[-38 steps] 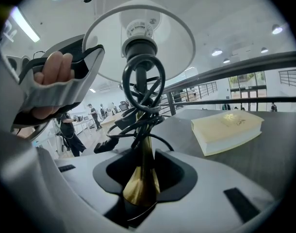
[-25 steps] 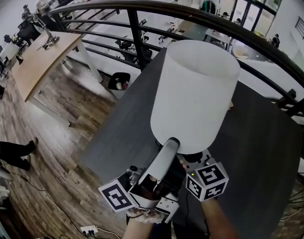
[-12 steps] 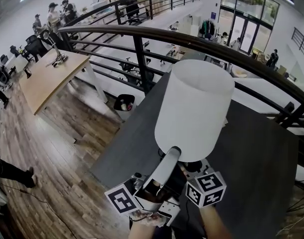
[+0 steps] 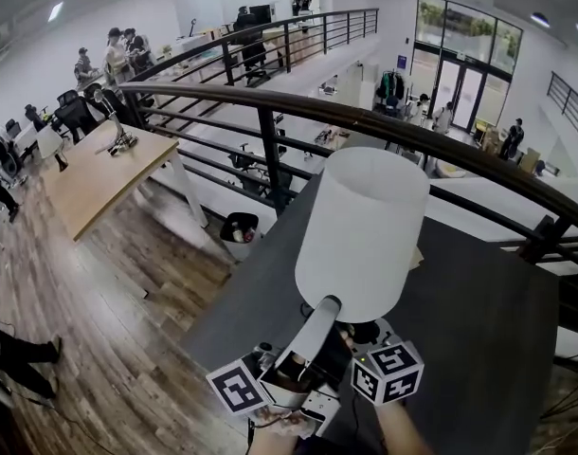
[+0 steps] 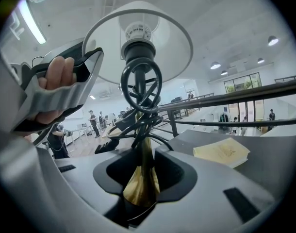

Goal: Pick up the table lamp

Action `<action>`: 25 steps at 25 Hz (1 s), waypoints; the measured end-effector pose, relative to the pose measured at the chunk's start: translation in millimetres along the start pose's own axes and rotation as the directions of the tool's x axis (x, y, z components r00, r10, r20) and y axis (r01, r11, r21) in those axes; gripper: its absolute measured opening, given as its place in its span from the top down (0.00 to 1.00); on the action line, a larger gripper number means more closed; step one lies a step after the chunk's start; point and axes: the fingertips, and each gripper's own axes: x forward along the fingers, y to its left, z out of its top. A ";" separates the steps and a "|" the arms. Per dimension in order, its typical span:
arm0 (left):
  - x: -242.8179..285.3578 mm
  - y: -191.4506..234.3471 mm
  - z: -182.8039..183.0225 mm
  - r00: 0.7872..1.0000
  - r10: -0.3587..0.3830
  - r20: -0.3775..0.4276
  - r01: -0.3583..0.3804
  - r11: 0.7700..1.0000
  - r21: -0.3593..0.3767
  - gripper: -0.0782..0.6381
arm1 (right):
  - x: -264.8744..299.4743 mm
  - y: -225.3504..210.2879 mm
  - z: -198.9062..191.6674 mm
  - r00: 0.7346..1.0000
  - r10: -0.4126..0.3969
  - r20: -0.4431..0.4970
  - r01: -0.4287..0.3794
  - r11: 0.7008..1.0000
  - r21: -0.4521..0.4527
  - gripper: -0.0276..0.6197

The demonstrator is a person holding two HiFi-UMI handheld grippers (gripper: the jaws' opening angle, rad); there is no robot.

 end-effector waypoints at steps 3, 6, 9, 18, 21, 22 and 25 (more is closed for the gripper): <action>1.1 -8.7 -2.4 1.000 -0.002 -0.005 0.002 1.000 0.002 0.72 | -7.2 3.4 4.7 1.000 -0.004 0.003 0.004 1.000 -0.001 0.75; 1.4 -14.8 -2.4 1.000 -0.010 -0.008 0.010 1.000 0.010 0.72 | -9.5 6.3 9.0 1.000 -0.006 0.011 0.006 1.000 -0.001 0.75; -0.6 -16.7 -0.4 1.000 -0.016 -0.007 0.016 1.000 0.014 0.72 | -9.0 9.3 9.6 1.000 -0.010 0.014 0.010 1.000 0.000 0.75; 2.9 -27.2 0.2 1.000 -0.021 -0.011 0.021 1.000 0.022 0.73 | -13.6 15.8 19.3 1.000 -0.017 0.025 0.017 1.000 0.002 0.76; 1.4 -30.9 0.5 1.000 -0.026 -0.013 0.026 0.999 0.020 0.73 | -15.8 18.0 21.1 0.999 -0.025 0.026 0.025 1.000 0.000 0.76; 1.7 -31.7 0.5 1.000 -0.027 -0.015 0.027 0.999 0.021 0.73 | -16.1 18.0 22.0 0.999 -0.026 0.027 0.025 1.000 0.001 0.76; 6.2 -33.8 -0.6 0.999 -0.027 -0.021 0.027 0.999 0.027 0.73 | -16.5 16.7 26.5 0.999 -0.024 0.031 0.024 1.000 0.006 0.76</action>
